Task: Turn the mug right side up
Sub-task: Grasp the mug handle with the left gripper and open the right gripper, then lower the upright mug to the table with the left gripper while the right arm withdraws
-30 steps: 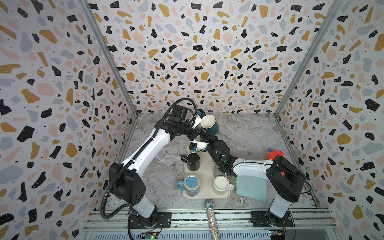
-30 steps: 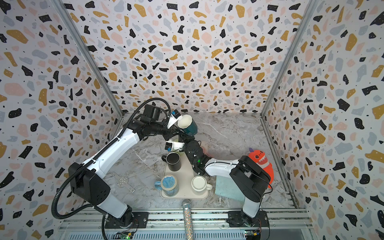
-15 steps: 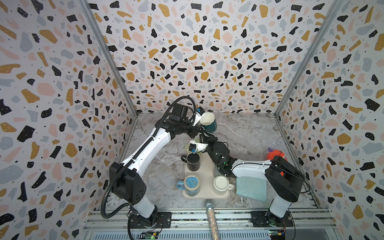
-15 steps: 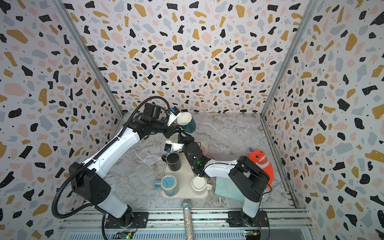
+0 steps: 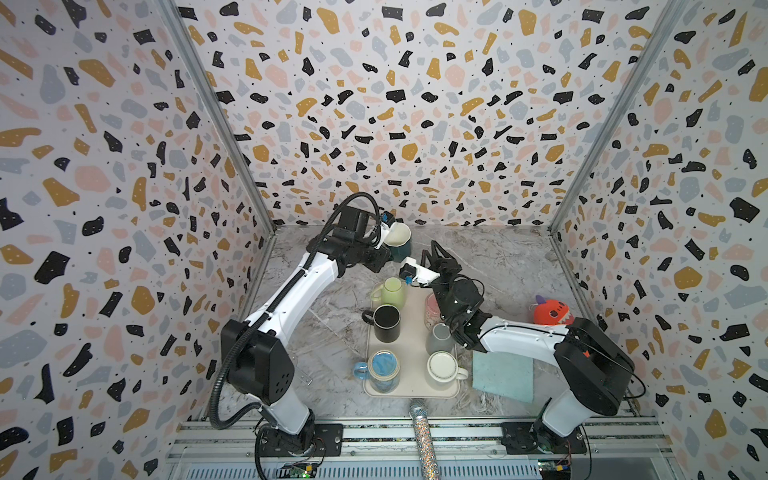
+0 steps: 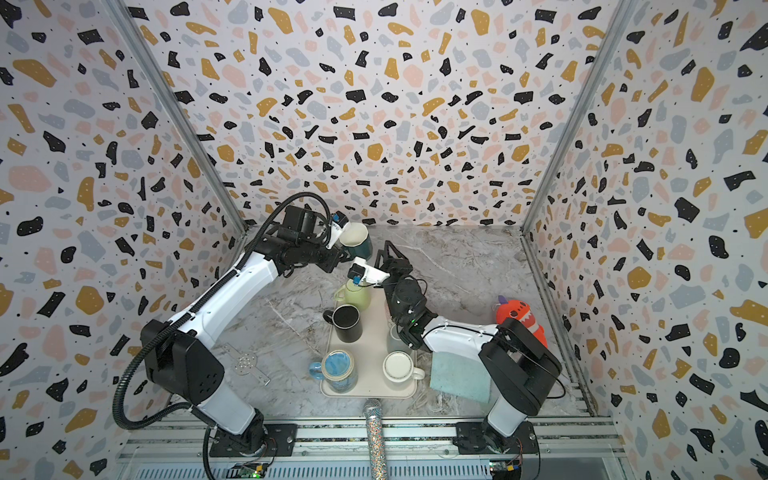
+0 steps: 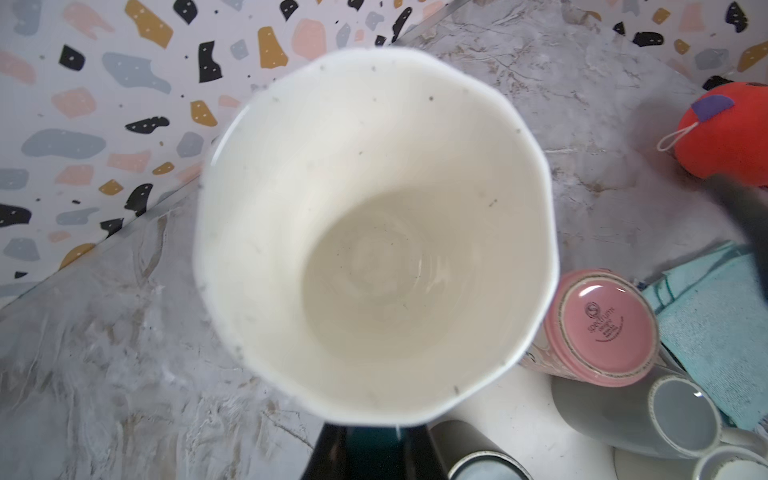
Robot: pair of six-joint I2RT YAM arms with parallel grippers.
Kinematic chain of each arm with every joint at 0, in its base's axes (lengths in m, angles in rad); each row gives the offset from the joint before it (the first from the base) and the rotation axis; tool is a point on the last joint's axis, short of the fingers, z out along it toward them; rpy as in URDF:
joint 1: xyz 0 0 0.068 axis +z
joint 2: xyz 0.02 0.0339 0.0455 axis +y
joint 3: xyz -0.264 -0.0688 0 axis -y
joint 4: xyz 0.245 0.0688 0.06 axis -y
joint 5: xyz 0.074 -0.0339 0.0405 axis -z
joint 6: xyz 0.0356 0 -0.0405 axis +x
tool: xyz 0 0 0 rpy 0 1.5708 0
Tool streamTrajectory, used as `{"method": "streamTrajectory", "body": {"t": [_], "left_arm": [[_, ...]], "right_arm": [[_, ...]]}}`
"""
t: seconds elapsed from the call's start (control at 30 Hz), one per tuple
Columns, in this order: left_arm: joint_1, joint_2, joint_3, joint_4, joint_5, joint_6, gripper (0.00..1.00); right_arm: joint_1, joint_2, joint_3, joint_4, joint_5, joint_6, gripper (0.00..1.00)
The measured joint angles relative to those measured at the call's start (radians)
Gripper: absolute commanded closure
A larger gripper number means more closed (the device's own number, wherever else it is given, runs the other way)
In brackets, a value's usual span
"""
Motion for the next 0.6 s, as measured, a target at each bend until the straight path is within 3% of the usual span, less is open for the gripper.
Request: {"method": "streamTrajectory", "body": {"t": [0.27,0.6], "left_arm": [[0.102,0.085,0.000,0.023,-0.149,-0.090,1.00],[0.124,0.132,-0.076,0.124,-0.269,-0.191,1.00]], "right_arm": [[-0.032,-0.105,-0.048,-0.082,0.043,0.174,0.55],[-0.037,-0.197,-0.121,-0.212,0.095,0.349,0.55]]}}
